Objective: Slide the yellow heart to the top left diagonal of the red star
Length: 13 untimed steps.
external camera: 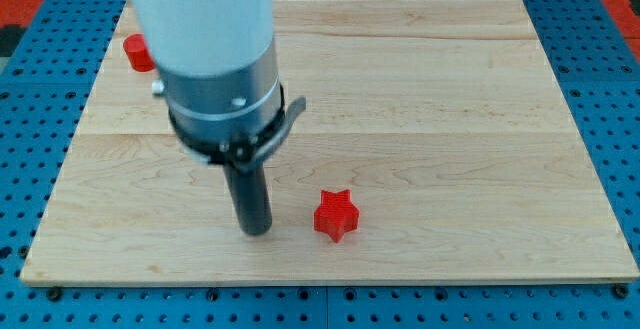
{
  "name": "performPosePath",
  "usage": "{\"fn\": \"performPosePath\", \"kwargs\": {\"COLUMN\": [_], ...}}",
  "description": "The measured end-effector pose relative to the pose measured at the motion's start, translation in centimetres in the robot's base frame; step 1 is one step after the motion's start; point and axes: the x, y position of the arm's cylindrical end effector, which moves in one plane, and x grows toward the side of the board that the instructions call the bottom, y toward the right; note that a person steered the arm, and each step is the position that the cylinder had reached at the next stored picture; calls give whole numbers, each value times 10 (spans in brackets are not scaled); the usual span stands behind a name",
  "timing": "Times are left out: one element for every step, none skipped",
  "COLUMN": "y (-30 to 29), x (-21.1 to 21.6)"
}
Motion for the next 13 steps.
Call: {"fn": "performPosePath", "kwargs": {"y": [76, 85, 113, 163, 104, 20, -63, -69, -83, -152, -138, -74, -94], "x": [21, -14, -14, -61, -156, -197, -194, -144, -170, -167, -101, -99, -112]}}
